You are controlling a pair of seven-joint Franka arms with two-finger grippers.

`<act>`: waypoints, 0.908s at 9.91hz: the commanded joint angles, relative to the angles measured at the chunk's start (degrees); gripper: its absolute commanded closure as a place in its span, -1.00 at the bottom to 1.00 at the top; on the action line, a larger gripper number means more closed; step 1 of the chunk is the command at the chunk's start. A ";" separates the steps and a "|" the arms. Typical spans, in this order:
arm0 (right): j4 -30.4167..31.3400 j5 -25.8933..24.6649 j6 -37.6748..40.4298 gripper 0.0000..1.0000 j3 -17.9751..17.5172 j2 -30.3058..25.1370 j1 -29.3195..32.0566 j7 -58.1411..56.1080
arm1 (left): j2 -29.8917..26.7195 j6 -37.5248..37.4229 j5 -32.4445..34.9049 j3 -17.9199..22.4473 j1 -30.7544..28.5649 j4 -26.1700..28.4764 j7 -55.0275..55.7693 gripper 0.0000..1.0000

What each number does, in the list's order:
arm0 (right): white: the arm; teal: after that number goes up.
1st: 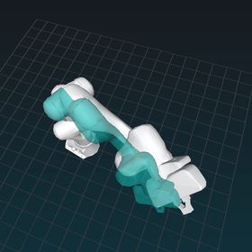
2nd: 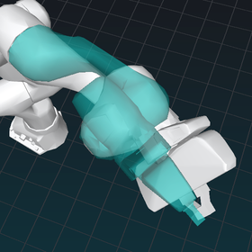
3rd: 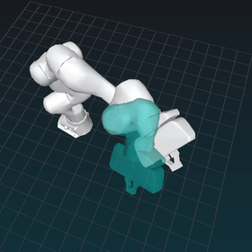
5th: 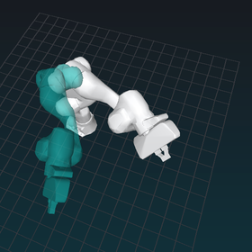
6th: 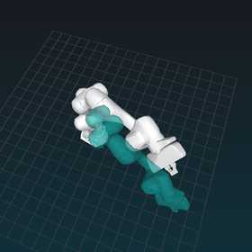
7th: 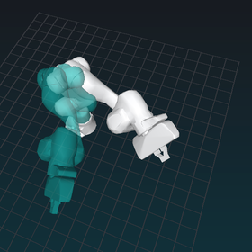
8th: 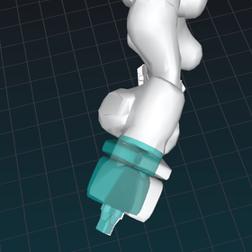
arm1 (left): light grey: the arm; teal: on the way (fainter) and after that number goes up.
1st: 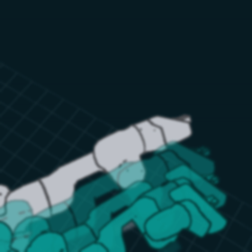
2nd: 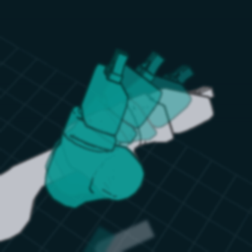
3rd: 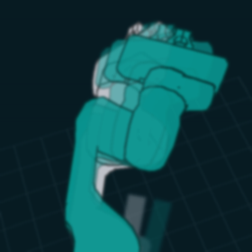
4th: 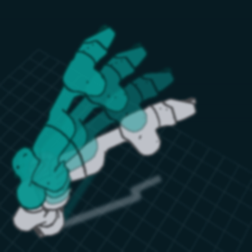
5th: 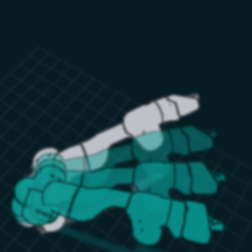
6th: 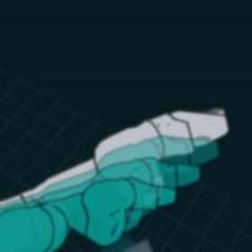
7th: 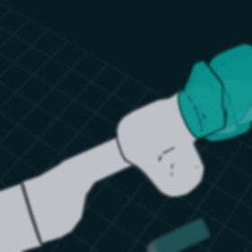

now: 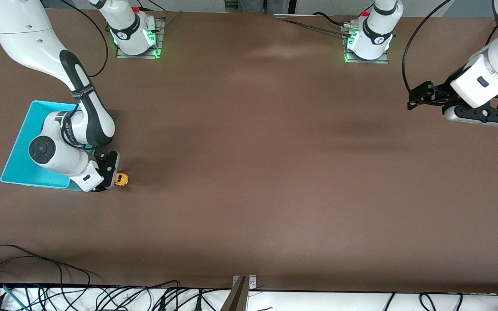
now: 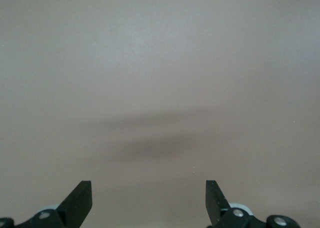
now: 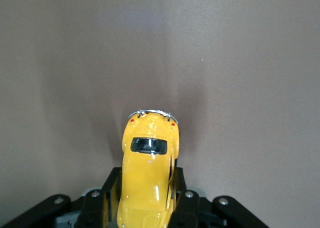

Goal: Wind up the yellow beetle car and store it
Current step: 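Grasp the yellow car with the right gripper and lift it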

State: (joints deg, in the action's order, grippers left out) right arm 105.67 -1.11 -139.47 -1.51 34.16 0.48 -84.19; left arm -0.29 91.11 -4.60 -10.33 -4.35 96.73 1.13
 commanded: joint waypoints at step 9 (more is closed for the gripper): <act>2.86 1.46 22.50 1.00 11.24 -19.31 0.40 -4.73 | 1.17 -4.45 1.00 0.13 -1.10 -3.48 1.24 -1.00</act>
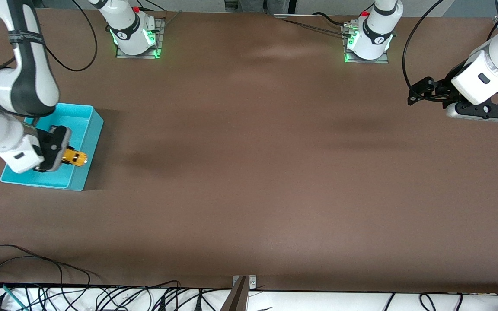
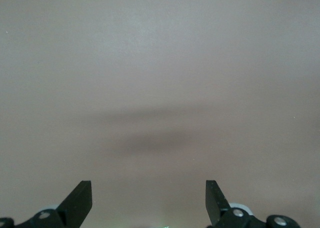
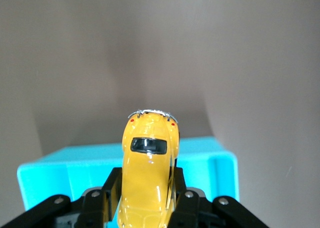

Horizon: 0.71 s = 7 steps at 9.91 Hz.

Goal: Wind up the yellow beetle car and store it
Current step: 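Lower the car into the blue box and open the right gripper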

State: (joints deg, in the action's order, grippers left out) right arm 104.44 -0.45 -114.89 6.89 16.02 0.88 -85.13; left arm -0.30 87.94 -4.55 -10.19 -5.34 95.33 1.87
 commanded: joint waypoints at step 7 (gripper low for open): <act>23.26 1.42 -28.45 1.00 10.25 1.11 1.66 -16.38 | 2.59 -1.37 2.61 0.08 -0.20 -4.19 0.59 -1.00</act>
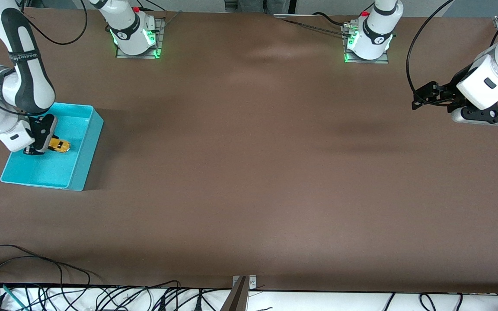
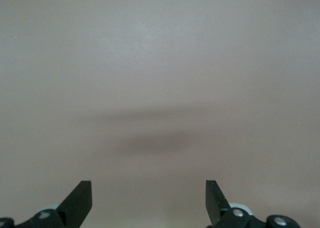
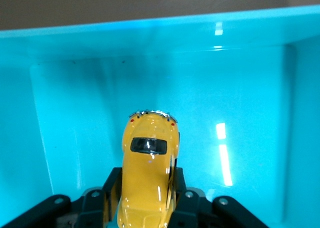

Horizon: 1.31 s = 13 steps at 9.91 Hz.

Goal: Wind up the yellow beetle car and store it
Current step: 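Lower the car into the blue box and open the right gripper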

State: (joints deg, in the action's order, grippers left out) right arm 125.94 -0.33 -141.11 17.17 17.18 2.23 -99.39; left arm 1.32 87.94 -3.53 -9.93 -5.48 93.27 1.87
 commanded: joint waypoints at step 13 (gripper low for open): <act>-8.04 8.86 14.40 -0.99 -3.81 -5.30 0.85 6.62 | 0.97 -1.37 1.51 -0.18 -0.41 -2.13 0.77 -1.00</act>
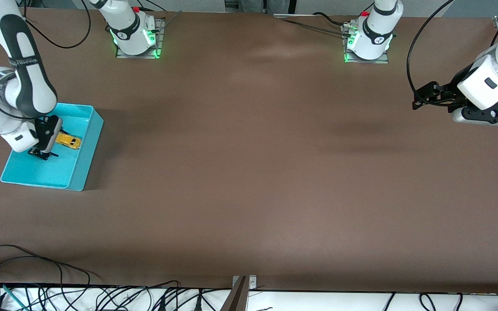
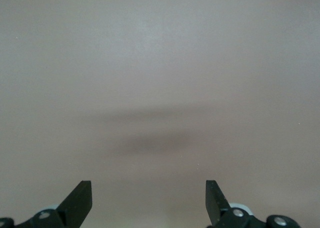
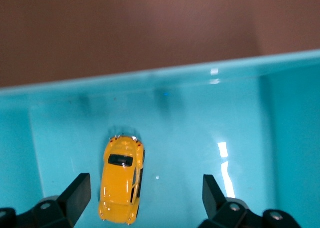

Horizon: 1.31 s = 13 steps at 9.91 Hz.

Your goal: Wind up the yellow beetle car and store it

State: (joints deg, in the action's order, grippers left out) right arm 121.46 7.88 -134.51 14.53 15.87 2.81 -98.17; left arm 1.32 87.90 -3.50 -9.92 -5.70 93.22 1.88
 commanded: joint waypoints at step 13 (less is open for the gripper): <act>-32.33 -10.69 43.11 -1.00 -12.94 -10.16 0.18 85.41 | 0.97 -1.42 1.48 -0.28 -0.10 -2.08 0.76 -1.00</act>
State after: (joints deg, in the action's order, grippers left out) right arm 90.80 -1.60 -93.28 3.23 5.06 2.67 -16.56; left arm 1.34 87.81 -3.50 -9.92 -5.85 93.14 1.90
